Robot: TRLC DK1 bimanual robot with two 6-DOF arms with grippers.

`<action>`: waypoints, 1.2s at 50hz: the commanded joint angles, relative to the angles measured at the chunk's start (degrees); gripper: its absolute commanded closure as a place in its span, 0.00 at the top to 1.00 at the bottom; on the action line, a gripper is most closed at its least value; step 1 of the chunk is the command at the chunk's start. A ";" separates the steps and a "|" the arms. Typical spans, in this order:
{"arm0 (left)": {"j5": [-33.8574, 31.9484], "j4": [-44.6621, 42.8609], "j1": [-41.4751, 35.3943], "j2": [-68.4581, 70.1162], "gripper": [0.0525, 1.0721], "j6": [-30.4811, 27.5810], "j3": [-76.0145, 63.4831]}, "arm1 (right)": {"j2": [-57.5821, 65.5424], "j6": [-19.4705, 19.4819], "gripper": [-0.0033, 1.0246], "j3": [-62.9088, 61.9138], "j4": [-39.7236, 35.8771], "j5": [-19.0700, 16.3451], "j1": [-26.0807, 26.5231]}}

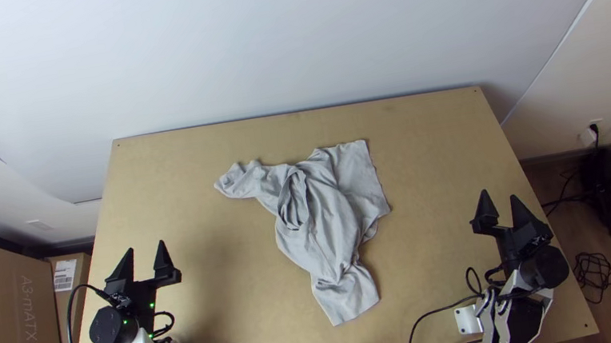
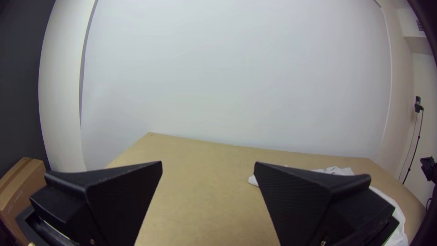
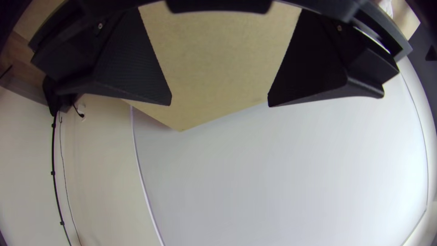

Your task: Fold the t-shirt

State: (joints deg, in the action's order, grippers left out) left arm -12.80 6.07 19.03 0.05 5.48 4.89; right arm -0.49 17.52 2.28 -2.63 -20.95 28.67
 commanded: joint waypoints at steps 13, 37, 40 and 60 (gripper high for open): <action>-0.39 2.20 0.31 -0.05 0.95 -0.90 -1.98 | 0.23 -0.64 0.95 0.35 -0.88 0.30 0.43; -0.39 2.20 0.31 -0.05 0.95 -0.90 -1.90 | 0.23 -0.47 0.95 0.35 -0.88 0.30 0.34; -0.39 2.20 0.31 -0.05 0.95 -0.90 -1.98 | 0.14 1.38 0.95 0.35 -1.23 0.30 -0.28; 0.32 1.05 -1.36 0.12 0.95 1.47 -2.07 | 0.14 1.47 0.95 0.35 -1.06 0.47 -0.19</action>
State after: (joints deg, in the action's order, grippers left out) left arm -12.78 6.28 17.10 0.05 5.85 4.97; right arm -0.45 17.98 2.31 -2.68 -20.95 27.92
